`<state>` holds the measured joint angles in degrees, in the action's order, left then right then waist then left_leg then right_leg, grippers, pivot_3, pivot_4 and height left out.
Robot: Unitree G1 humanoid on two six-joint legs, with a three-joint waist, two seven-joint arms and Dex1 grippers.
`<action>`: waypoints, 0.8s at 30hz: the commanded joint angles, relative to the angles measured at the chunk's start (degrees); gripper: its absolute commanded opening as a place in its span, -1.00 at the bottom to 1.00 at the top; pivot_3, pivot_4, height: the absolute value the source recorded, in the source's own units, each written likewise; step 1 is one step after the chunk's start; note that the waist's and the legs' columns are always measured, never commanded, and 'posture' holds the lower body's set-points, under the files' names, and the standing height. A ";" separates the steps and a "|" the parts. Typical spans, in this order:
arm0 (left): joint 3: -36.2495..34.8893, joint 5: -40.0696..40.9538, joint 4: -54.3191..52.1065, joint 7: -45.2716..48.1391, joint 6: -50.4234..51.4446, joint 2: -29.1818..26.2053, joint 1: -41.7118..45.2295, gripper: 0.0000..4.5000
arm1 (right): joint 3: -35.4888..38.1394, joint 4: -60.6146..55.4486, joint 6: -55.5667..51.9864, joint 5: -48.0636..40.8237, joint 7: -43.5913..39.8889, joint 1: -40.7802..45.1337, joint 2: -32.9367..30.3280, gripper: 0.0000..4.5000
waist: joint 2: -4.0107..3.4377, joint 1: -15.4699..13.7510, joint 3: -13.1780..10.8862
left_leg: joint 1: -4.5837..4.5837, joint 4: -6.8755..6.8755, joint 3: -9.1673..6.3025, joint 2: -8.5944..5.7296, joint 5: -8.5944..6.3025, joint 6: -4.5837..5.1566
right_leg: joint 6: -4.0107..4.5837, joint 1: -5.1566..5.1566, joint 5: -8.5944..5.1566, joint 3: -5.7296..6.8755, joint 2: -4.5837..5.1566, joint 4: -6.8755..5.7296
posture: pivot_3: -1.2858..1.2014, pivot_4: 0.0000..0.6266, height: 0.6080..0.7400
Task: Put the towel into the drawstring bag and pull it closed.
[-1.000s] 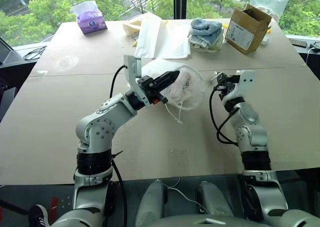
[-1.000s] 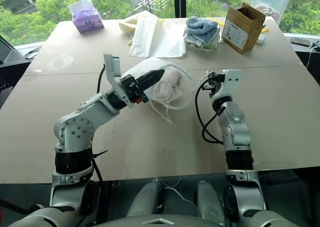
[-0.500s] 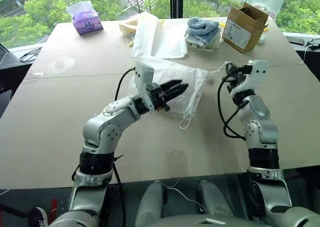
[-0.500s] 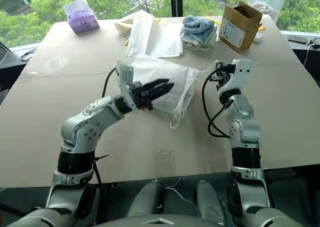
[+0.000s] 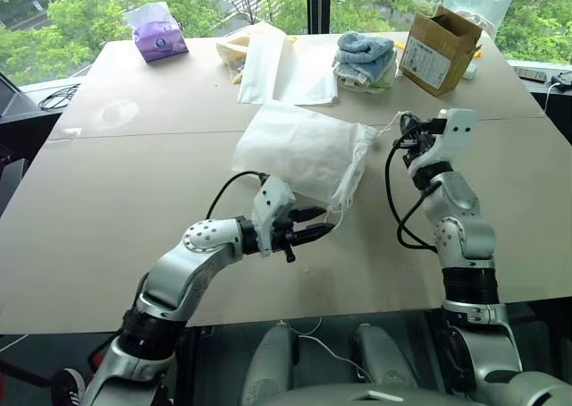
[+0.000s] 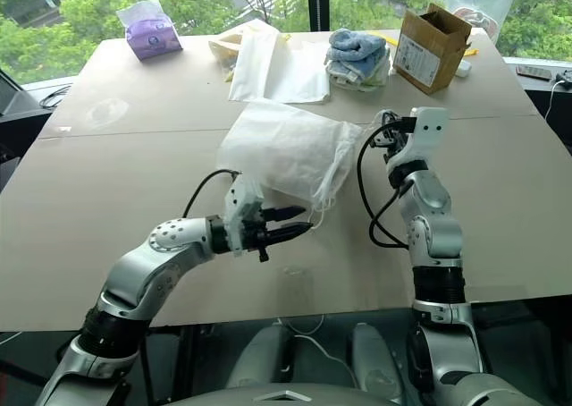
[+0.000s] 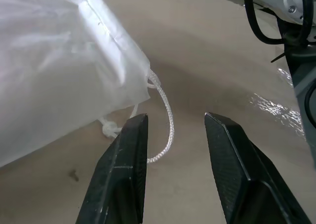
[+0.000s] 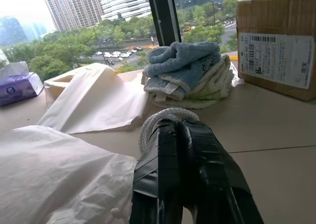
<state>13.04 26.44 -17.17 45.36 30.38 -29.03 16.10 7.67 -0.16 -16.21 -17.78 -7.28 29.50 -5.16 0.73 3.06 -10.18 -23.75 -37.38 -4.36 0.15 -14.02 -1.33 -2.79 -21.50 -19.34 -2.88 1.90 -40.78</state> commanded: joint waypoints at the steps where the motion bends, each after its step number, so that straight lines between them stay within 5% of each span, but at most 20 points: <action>1: 2.81 -3.42 1.61 0.34 -2.51 1.60 1.46 -0.19 | 0.00 -3.02 0.35 -0.12 -0.03 1.08 -0.14 -1.00 | 0.00 0.08 0.00 | 0.00 0.00 0.00 0.00 0.00 0.00 | 0.00 0.00 0.00 0.00 0.00 0.00 | 0.03 -0.52 1.00; 8: 4.99 -8.53 6.44 -0.95 -2.54 3.49 2.45 -0.19 | 0.12 -3.71 0.20 -0.05 0.34 1.09 -0.33 -1.00 | 0.00 0.40 0.00 | 0.01 0.00 0.01 0.00 0.00 0.01 | 0.00 0.00 0.00 -0.02 -0.01 -0.02 | 0.03 -0.52 1.00; 14: 2.79 -9.32 8.03 -3.46 -3.47 6.02 2.06 -0.97 | 0.20 -4.13 0.12 -0.03 0.49 0.81 -0.37 -1.00 | 0.00 0.36 0.00 | 0.00 0.00 0.00 0.01 0.00 0.01 | 0.00 0.00 0.00 0.00 0.00 -0.02 | 0.03 -0.52 1.00; 21: -3.74 -14.00 6.81 -13.78 -15.30 10.96 -1.24 -0.97 | 0.27 -4.52 0.17 0.10 0.69 0.69 -0.34 -1.00 | 0.00 0.40 0.00 | -0.01 -0.01 0.00 0.01 0.00 0.01 | 0.00 -0.01 0.00 0.00 0.02 -0.01 | 0.03 -0.52 1.00; 24: -6.93 -26.05 5.67 -23.81 -28.01 8.57 -2.93 -0.97 | 0.96 -4.88 0.17 0.07 1.20 0.81 -0.61 -1.00 | 0.00 0.39 0.00 | 0.00 -0.01 0.00 0.02 -0.01 0.01 | 0.00 -0.01 0.00 0.00 0.02 -0.02 | 0.03 -0.52 1.00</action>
<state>9.10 7.39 -8.41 27.53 10.83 -18.64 13.43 7.80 -1.82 -16.83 -17.72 -6.64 29.50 -5.34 0.73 3.44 -10.18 -23.75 -37.39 -4.36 0.17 -14.03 -1.32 -2.80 -21.51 -19.34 -2.88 1.92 -40.80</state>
